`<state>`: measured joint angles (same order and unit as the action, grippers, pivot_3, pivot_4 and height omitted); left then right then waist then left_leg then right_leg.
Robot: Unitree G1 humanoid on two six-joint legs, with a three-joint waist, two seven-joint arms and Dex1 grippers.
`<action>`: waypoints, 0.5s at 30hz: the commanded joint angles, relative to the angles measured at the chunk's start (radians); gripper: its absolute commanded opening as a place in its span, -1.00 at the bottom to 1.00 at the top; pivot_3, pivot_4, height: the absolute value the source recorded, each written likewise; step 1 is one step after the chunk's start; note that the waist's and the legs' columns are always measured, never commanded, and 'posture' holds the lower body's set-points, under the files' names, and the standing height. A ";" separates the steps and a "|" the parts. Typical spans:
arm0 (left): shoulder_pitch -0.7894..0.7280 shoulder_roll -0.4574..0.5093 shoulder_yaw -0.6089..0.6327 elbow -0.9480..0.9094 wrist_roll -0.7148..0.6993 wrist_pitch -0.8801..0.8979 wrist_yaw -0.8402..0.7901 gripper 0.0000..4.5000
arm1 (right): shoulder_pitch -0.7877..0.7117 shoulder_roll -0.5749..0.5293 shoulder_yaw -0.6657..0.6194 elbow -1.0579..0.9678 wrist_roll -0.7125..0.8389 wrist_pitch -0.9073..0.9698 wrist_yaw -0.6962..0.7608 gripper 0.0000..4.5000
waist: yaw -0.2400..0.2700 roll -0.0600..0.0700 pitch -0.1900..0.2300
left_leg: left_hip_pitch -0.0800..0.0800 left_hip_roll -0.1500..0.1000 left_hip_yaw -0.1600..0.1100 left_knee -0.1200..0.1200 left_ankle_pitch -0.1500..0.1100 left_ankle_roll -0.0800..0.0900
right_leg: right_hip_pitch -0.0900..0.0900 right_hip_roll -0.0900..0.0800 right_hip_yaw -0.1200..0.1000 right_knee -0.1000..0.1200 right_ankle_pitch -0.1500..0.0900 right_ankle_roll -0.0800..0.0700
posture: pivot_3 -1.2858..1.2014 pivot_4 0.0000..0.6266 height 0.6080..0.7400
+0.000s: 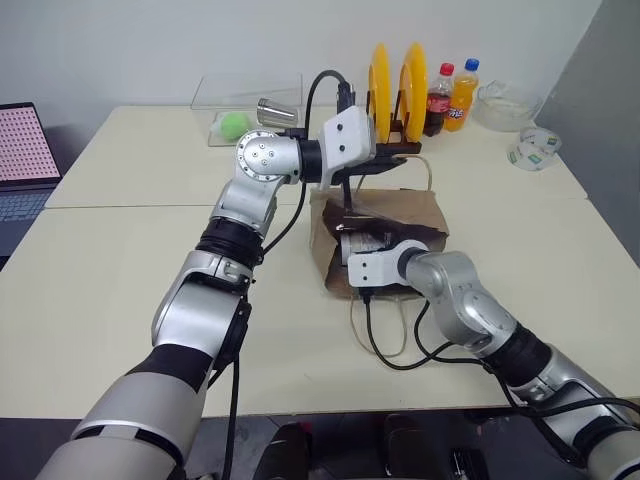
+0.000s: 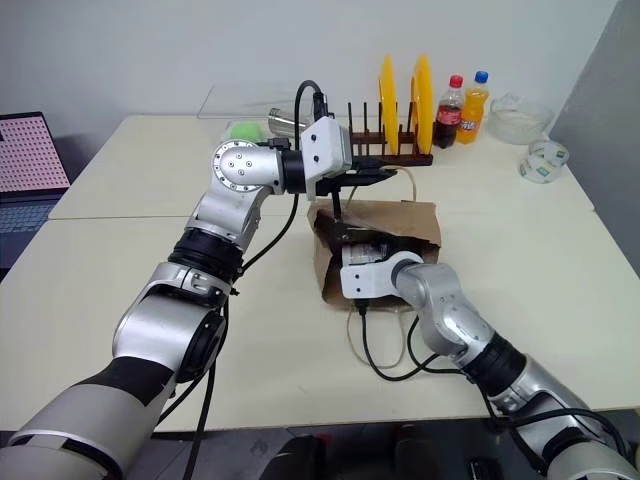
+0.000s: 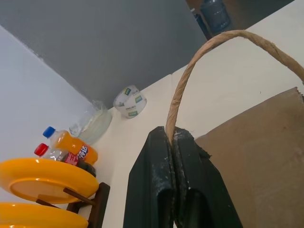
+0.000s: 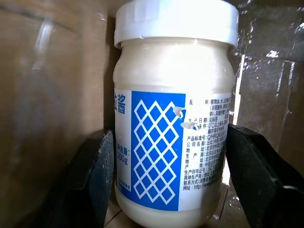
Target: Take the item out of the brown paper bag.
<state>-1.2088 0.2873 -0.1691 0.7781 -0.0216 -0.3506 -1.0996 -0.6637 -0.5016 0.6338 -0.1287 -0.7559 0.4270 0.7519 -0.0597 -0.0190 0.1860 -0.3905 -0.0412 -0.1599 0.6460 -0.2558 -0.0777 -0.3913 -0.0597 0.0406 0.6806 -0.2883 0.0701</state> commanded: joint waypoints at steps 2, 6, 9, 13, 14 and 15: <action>-0.040 0.010 0.006 0.026 0.019 -0.027 0.030 -1.00 | 0.047 -0.060 -0.136 -0.174 0.138 -0.119 0.053 0.35 | 0.000 0.000 0.000 | 0.000 0.000 0.000 0.000 0.000 0.000 | 0.000 0.000 0.000 0.000 0.000 0.000 | 0.03 -0.52 1.00; -0.045 0.007 0.003 0.044 0.028 -0.037 0.035 -1.00 | 0.107 -0.085 -0.262 -0.276 0.373 -0.256 0.100 0.35 | 0.001 0.000 0.000 | -0.001 0.000 0.000 0.000 0.000 0.000 | 0.000 0.000 0.000 -0.001 0.000 0.000 | 0.03 -0.52 1.00; -0.048 0.004 0.003 0.051 0.032 -0.040 0.036 -1.00 | 0.121 -0.092 -0.327 -0.300 0.455 -0.300 0.100 0.35 | -0.001 0.000 0.000 | -0.001 0.000 0.000 0.000 0.000 0.000 | 0.000 0.000 0.000 0.000 0.000 0.000 | 0.03 -0.52 1.00; -0.055 0.002 0.004 0.060 0.038 -0.040 0.035 -1.00 | 0.122 -0.070 -0.434 -0.394 0.609 -0.237 0.111 0.35 | 0.000 0.000 0.000 | -0.001 0.000 0.000 0.000 0.000 0.000 | 0.000 0.000 0.000 0.000 0.000 0.000 | 0.03 -0.52 1.00; -0.057 0.002 0.004 0.064 0.040 -0.039 0.035 -1.00 | 0.120 -0.055 -0.475 -0.443 0.672 -0.152 0.118 0.35 | 0.000 0.000 0.000 | -0.001 0.000 0.000 0.001 0.000 0.000 | 0.000 0.000 0.000 0.000 0.000 0.000 | 0.03 -0.52 1.00; -0.059 0.002 0.004 0.066 0.040 -0.037 0.035 -1.00 | 0.118 -0.037 -0.517 -0.488 0.742 -0.053 0.119 0.35 | 0.000 0.000 0.000 | -0.001 0.000 0.000 0.000 0.000 0.000 | 0.000 0.000 0.000 0.000 0.000 0.000 | 0.03 -0.52 1.00</action>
<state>-1.2317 0.2879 -0.1698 0.8521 0.0184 -0.3781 -1.0758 -0.5288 -0.5569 0.2055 -0.5047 -0.1217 0.2707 0.8733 -0.0593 -0.0192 0.1861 -0.3918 -0.0411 -0.1603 0.6462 -0.2559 -0.0774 -0.3914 -0.0597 0.0402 0.6806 -0.2883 0.0701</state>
